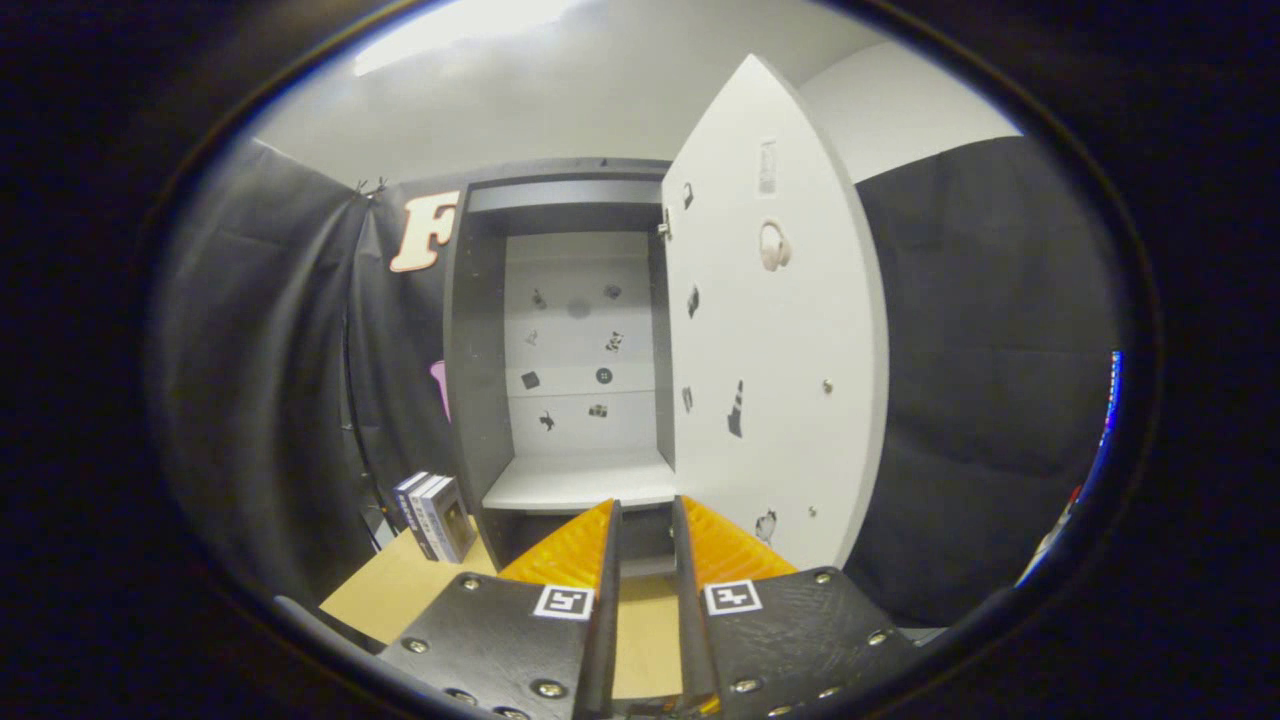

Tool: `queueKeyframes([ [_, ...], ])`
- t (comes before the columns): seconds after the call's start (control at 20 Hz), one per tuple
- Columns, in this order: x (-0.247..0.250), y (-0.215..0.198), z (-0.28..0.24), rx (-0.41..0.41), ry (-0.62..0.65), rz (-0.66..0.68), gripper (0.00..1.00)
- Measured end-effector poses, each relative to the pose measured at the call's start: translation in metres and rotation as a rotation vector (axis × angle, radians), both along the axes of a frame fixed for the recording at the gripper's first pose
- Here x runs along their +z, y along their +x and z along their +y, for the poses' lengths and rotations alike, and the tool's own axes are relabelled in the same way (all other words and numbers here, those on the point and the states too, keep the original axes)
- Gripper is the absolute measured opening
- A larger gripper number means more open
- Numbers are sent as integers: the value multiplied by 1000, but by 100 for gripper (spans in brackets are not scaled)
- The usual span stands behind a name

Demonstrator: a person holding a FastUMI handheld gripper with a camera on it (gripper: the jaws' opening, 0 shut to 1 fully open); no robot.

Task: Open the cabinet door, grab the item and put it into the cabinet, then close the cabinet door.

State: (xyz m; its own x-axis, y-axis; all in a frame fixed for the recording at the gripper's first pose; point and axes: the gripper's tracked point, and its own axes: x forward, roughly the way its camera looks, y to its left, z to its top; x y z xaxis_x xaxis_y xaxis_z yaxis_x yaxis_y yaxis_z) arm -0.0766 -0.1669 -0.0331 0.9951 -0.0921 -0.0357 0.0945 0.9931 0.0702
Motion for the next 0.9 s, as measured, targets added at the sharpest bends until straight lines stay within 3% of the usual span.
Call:
queueKeyframes([
  [0.05, -8, 4, 10, 14, 5, 12, 26],
  [0.15, -23, 5, 26, 23, 12, 36, 45],
  [0.3, -57, 16, 47, 46, 14, 86, 57],
  [0.55, -126, 37, 76, 76, 29, 182, 67],
  [0.6, -147, 42, 80, 80, 37, 212, 77],
  [0.9, -256, 62, 106, 123, 63, 356, 79],
])
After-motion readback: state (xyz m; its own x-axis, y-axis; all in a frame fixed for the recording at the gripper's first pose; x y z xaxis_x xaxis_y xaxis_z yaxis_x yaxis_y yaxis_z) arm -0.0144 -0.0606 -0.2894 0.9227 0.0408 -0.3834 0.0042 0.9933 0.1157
